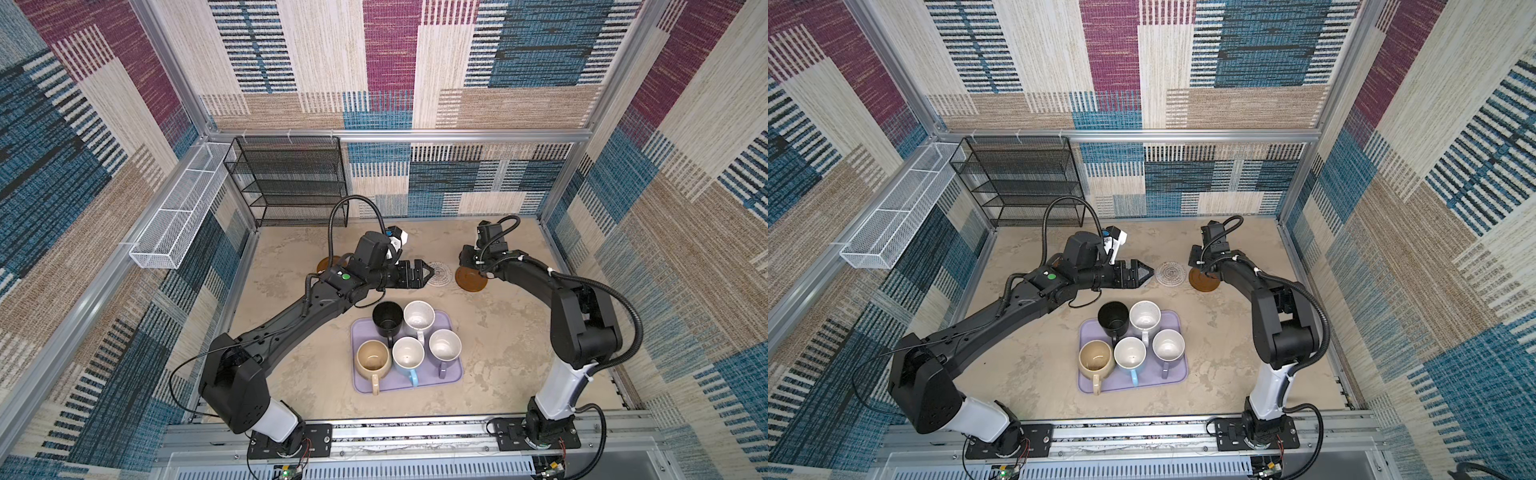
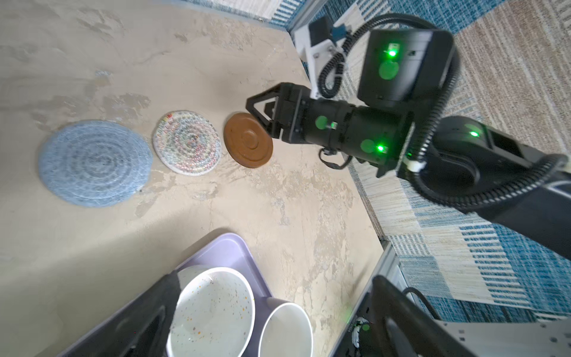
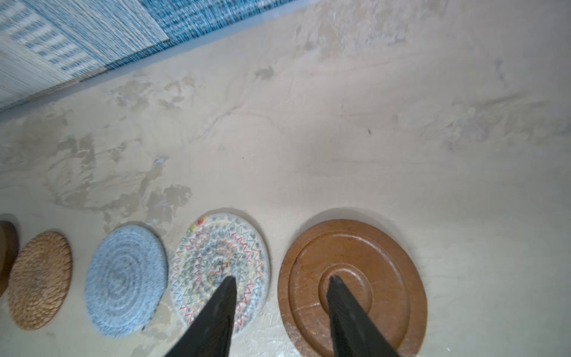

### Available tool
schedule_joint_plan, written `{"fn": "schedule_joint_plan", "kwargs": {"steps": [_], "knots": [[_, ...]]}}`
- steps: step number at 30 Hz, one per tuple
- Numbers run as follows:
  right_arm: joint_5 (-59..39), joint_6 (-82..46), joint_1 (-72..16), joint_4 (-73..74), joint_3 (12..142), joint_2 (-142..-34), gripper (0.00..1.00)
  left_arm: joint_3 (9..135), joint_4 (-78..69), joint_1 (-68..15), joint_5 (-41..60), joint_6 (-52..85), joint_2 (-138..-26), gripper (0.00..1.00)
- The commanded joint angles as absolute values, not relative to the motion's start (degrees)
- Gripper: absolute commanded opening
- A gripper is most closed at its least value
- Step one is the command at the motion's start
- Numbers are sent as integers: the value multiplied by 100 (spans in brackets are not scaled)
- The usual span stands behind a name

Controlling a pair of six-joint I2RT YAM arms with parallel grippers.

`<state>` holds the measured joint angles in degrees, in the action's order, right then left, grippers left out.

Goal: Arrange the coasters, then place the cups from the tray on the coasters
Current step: 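Slide the large brown coaster with the right gripper beside the multicolour coaster, then lift the right gripper away while the left gripper moves over the black mug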

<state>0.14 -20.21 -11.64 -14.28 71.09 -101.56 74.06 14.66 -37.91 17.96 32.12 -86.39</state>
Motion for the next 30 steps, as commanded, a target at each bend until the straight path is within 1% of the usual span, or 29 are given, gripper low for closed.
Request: {"fn": "schedule_joint_plan", "kwargs": {"steps": [1, 5, 6, 8, 12, 16, 19, 21, 24, 26, 30], "knots": [[-226, -1876, -1178, -1234, 6757, -9616, 55, 7360, 1820, -3779, 1414, 2917, -8375, 100], [-929, -1827, -1187, -844, 6004, -8703, 65, 7022, 1958, -3779, 1101, 2935, -7859, 100], [-1064, -1809, -1188, -816, 5898, -8464, 78, 6913, 2005, -3779, 1027, 2936, -7718, 100], [-1245, -1744, -1187, -834, 5731, -8151, 98, 6760, 2144, -3779, 890, 2953, -7443, 100], [-1610, -1704, -1187, -812, 5444, -7700, 100, 6423, 2398, -3779, 575, 3133, -6934, 100], [-2516, -1700, -1187, -359, 4835, -7047, 96, 6114, 2692, -3779, 237, 3299, -6546, 100], [-2565, -1570, -1186, -273, 4409, -6553, 96, 5838, 2810, -3749, 256, 3565, -6287, 100], [-2642, -1539, -1186, -142, 4204, -6321, 96, 5541, 2638, -3698, 346, 3639, -6125, 100], [-2954, -1556, -1187, 66, 4013, -6249, 96, 5189, 2393, -3623, 553, 3684, -5986, 100], [-3060, -1551, -1195, 179, 3960, -6284, 95, 5150, 2544, -3602, 589, 3683, -5992, 100], [-3013, -1561, -1204, 331, 3911, -6316, 95, 5005, 2695, -3599, 534, 3738, -5943, 100]]}}
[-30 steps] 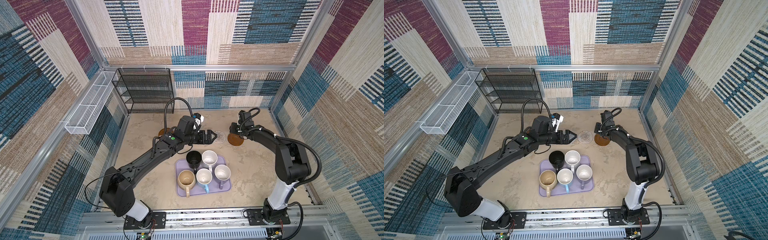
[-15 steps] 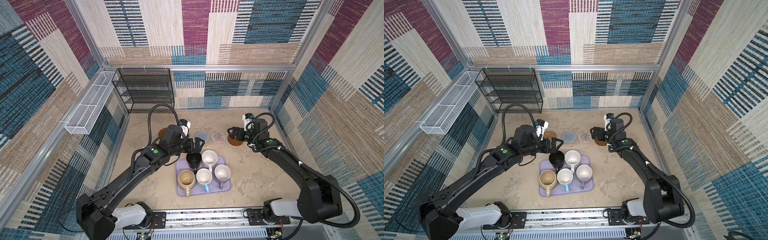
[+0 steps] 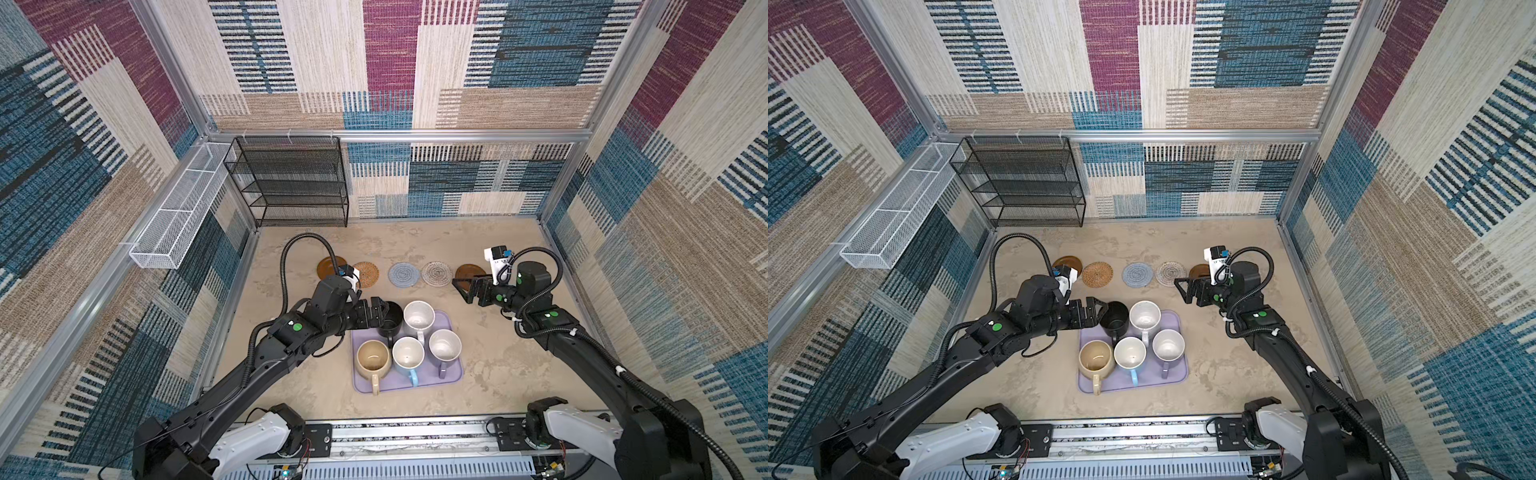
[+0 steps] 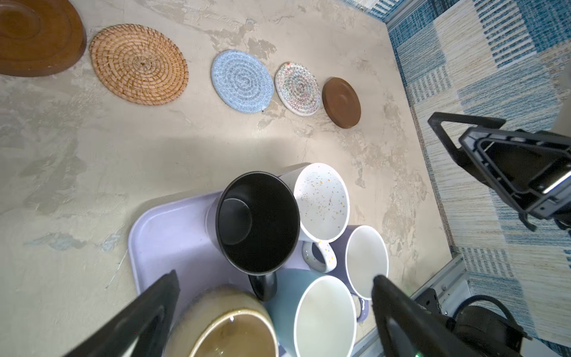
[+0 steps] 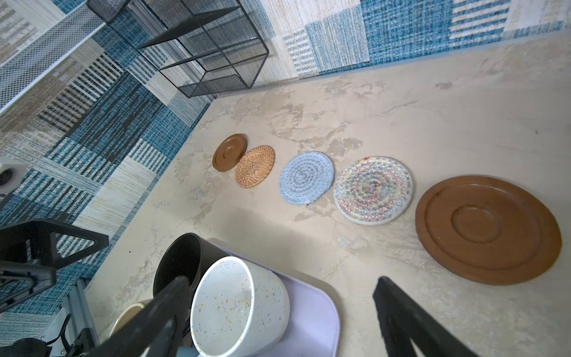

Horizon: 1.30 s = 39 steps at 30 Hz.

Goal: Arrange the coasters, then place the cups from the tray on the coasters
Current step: 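Lift the right gripper away while the left gripper moves over the black mug, then lower the open left gripper down onto the black mug on the tray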

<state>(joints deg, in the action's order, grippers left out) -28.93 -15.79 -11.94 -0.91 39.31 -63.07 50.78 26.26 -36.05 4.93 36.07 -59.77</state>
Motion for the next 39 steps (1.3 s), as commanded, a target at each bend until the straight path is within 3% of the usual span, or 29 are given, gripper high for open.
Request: {"fn": "schedule_joint_plan", "kwargs": {"steps": [1, 5, 11, 18, 39], "knots": [[-2955, -1576, -1212, 313, 3903, -6311, 94, 4987, 2733, -3606, 530, 3741, -5955, 100], [-2995, -1771, -1302, 370, 3779, -6190, 94, 4928, 2916, -3710, 288, 3905, -6067, 78], [-2892, -1860, -1824, 537, 3723, -6399, 95, 4878, 3019, -4074, 24, 4025, -6282, 75], [-1945, -1627, -2719, 198, 4033, -6924, 100, 4882, 3105, -4365, -213, 4160, -6533, 76], [-1411, -1652, -2773, 210, 3911, -6812, 100, 5484, 3171, -5043, -1048, 4069, -7815, 57]]}}
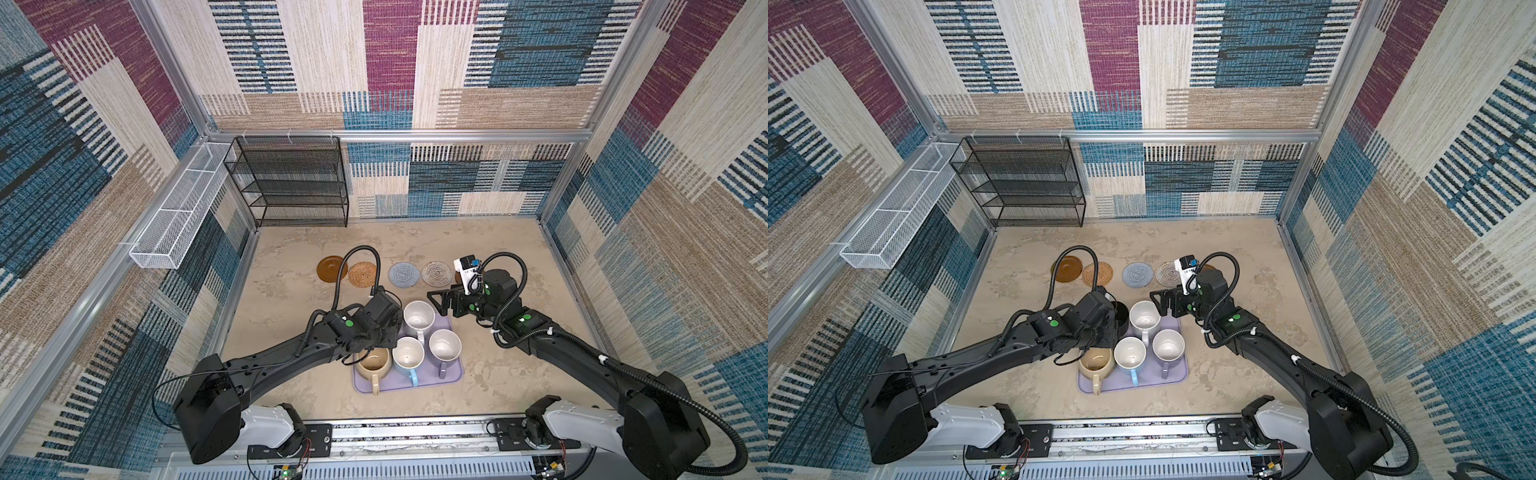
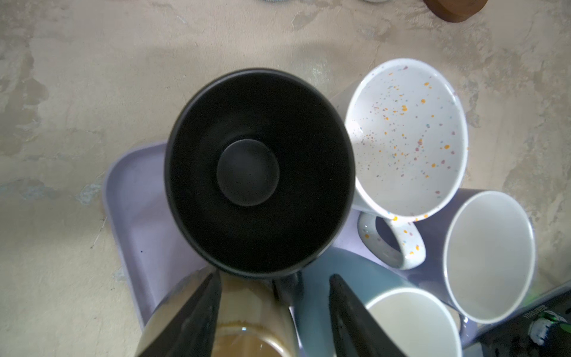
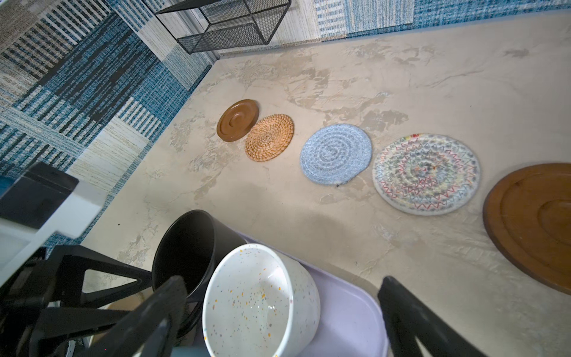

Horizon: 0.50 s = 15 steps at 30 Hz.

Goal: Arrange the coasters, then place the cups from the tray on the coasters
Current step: 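Lower the open left gripper down onto the black mug on the tray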

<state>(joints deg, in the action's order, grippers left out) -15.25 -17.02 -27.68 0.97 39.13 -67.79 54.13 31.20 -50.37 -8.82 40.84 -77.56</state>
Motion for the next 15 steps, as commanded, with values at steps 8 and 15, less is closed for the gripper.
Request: {"fn": "schedule_joint_plan", "kwargs": {"steps": [8, 15], "knots": [[-1390, -1657, -2775, 160, 3942, -6843, 100, 5526, 3217, -5067, -1180, 4029, -7985, 53], [-1320, -1657, -2769, 121, 3929, -6792, 100, 5616, 3272, -5134, -1368, 4032, -8154, 50]]}}
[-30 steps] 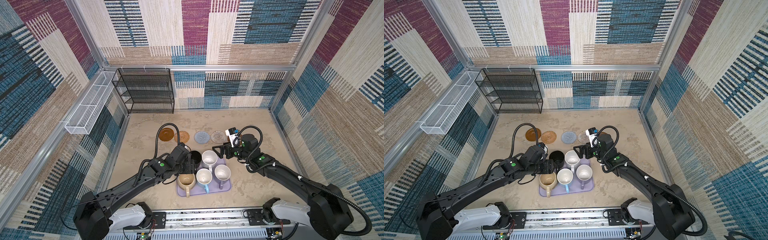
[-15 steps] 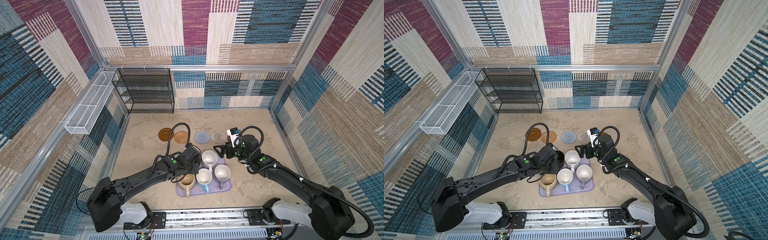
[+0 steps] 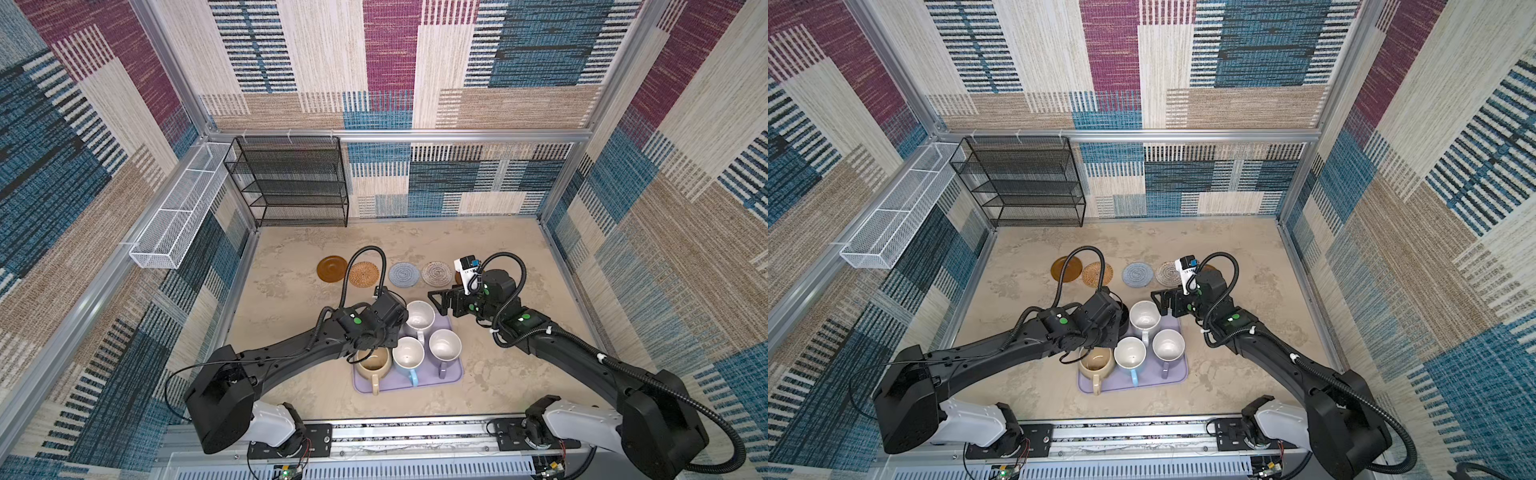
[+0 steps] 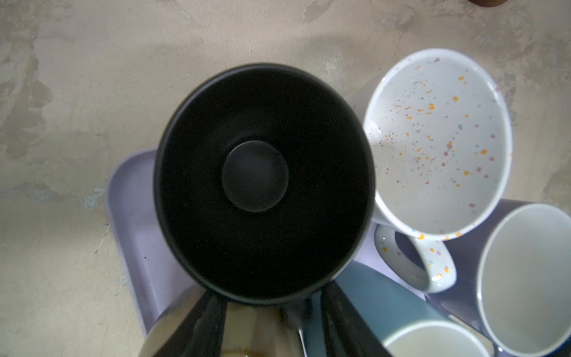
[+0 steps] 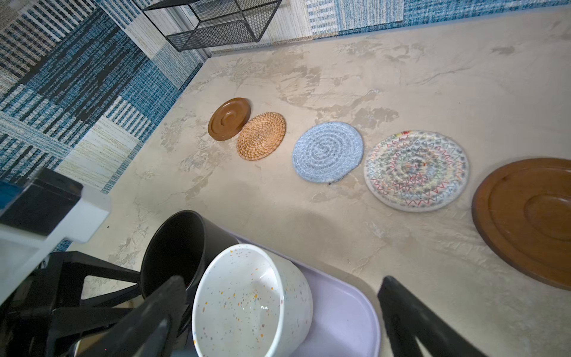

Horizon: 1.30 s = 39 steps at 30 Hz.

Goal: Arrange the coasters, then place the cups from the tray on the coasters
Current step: 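Lower the open left gripper down onto the black mug on the tray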

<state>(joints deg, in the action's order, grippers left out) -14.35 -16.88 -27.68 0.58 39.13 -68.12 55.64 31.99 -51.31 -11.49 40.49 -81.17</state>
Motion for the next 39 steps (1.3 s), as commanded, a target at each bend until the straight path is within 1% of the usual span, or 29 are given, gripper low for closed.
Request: {"fn": "schedule_joint_plan", "kwargs": {"steps": [1, 7, 11, 16, 21, 25, 26, 31, 33, 34, 35, 38, 39], "knots": [[-1323, -1661, -2769, 118, 3929, -6787, 100, 5632, 3268, -5141, -1395, 4026, -8180, 50], [-1258, -1660, -2772, 105, 3913, -6725, 100, 5688, 3344, -5135, -1531, 4120, -8375, 49], [-1258, -1668, -2774, 107, 3911, -6730, 100, 5699, 3199, -5141, -1455, 4154, -8420, 48], [-1230, -1667, -2769, 101, 3896, -6736, 100, 5739, 3070, -5136, -1398, 4162, -8497, 44], [-1178, -1656, -2773, 63, 3913, -6731, 100, 5766, 3065, -5135, -1385, 4172, -8628, 43], [-1164, -1661, -2770, 55, 3911, -6695, 100, 5774, 3035, -5140, -1388, 4169, -8681, 39], [-1162, -1661, -2776, 53, 3907, -6680, 100, 5774, 3014, -5142, -1384, 4169, -8699, 36], [-1225, -1664, -2770, 57, 3895, -6632, 100, 5845, 2996, -5141, -1336, 4181, -8759, 33], [-1441, -1661, -2770, 111, 3878, -6595, 100, 5854, 2993, -5141, -1366, 4181, -8757, 29], [-1588, -1647, -2769, 156, 3868, -6565, 100, 5845, 2986, -5142, -1381, 4187, -8746, 28], [-1767, -1635, -2770, 205, 3859, -6550, 100, 5841, 2992, -5141, -1401, 4199, -8728, 25], [-2039, -1633, -2775, 279, 3842, -6528, 100, 5818, 2997, -5140, -1458, 4215, -8669, 23], [-2054, -1635, -2771, 289, 3836, -6515, 100, 5810, 3003, -5137, -1472, 4217, -8645, 16]]}}
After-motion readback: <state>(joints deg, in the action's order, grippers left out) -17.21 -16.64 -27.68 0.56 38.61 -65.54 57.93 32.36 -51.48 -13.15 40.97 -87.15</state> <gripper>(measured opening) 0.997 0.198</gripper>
